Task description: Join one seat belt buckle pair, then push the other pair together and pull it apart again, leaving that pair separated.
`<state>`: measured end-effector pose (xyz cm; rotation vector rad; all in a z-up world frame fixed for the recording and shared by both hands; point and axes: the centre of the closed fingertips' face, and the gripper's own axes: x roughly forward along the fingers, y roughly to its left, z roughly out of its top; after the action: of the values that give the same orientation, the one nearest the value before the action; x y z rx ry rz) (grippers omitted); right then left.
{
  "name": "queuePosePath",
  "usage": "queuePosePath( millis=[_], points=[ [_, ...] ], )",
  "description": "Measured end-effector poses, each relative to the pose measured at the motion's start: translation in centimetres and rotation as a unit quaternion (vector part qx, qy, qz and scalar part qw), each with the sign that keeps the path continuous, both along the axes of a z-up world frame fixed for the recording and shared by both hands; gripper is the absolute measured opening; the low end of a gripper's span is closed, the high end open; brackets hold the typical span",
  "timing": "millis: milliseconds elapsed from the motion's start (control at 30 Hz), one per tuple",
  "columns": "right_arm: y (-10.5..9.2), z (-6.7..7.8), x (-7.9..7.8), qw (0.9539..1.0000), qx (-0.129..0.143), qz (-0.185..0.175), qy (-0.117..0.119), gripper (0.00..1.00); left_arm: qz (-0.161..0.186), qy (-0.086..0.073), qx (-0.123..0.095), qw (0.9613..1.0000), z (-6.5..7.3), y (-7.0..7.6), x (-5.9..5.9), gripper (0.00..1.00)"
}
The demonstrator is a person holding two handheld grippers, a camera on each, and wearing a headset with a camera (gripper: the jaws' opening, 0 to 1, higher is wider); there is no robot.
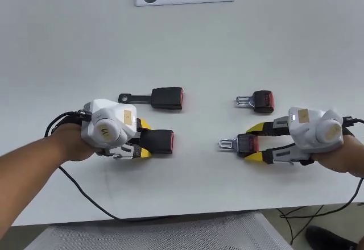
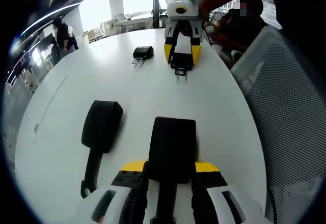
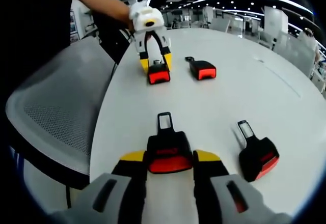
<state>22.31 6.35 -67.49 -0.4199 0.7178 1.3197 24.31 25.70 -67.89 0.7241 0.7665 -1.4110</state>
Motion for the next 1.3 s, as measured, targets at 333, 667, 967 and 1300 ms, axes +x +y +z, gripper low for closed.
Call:
queuePosePath(
  millis=[333,667,967,1300],
  points=[
    [2.5,-0.3,0.5,0.9997,0.022,-0.011,0.000,0.35,0.001,0.001,0.001,1.0000,0.0,0.1,0.0,0.34],
    [6.3,0.0,0.5,0.9987,0.050,-0.002,-0.005,0.35,-0.001,0.000,0.003,1.0000,0.0,0.1,0.0,0.34],
    [8.6,0.1,0.3,0.9979,0.065,0.001,-0.005,0.35,-0.005,-0.001,0.007,1.0000,-0.2,0.2,0.0,0.34],
    [10.2,-0.1,0.8,0.9976,0.069,-0.008,-0.002,0.35,-0.012,-0.002,0.011,0.9999,-0.3,0.1,0.0,0.34]
  ],
)
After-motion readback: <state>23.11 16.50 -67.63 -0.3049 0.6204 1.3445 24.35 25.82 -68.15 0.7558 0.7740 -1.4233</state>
